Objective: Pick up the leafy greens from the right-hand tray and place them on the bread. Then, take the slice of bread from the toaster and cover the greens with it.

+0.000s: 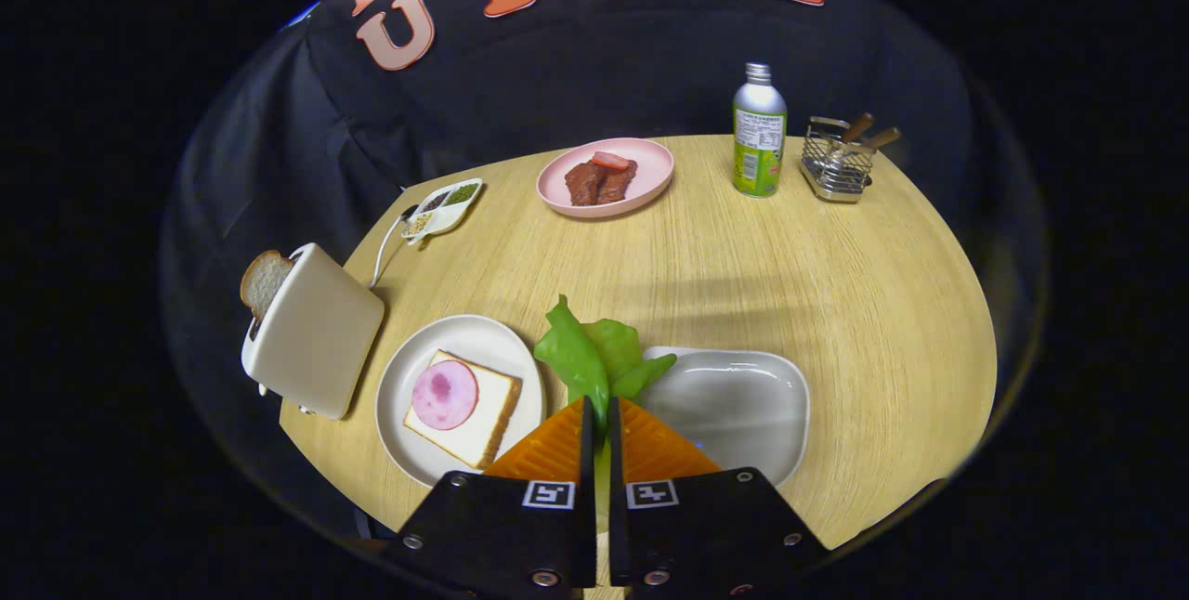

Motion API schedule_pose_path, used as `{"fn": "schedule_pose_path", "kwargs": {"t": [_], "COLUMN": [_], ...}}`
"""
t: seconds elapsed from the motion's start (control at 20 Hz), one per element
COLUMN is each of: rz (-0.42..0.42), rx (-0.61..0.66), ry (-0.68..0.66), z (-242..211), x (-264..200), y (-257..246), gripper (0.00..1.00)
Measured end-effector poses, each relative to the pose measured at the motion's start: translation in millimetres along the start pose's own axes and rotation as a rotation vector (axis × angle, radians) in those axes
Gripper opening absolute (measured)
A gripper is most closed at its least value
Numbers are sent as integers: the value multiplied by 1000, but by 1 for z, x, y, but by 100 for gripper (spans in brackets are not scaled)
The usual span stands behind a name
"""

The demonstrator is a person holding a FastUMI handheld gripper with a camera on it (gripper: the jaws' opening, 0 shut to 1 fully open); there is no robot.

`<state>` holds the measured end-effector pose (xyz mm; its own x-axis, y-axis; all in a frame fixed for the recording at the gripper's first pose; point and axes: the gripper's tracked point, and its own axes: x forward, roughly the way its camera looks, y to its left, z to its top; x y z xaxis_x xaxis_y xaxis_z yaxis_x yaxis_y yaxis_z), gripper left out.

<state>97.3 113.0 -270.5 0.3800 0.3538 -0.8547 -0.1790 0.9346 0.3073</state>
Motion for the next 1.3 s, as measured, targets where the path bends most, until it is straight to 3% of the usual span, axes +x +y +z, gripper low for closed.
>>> {"fn": "schedule_pose_path", "kwargs": {"t": [0.3,0.7,1.05,1.3], "rz": [80,122,166,107], "rx": [-79,-118,-198,-262], "ry": [-6,74,102,49], "z": [1,-27,-43,-31], "x": [14,52,61,62], "y": [56,103,143,140], "gripper": [6,6,25,32]}}
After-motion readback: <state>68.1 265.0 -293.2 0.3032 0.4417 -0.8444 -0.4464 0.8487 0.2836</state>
